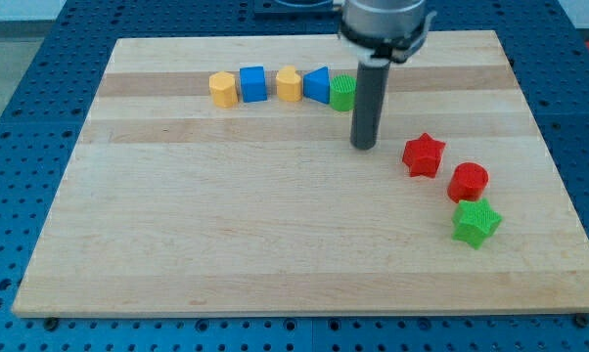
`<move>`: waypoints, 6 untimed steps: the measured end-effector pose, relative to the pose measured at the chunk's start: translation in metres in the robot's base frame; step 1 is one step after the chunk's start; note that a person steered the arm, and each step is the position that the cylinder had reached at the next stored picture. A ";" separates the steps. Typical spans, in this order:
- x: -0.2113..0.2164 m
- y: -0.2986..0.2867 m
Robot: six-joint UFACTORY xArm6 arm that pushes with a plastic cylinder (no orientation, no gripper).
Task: Slightly slide the green circle upwards
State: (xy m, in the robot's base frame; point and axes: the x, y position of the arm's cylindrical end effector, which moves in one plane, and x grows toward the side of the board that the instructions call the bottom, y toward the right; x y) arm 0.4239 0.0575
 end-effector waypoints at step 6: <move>-0.067 -0.013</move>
State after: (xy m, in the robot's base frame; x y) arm 0.3567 0.0442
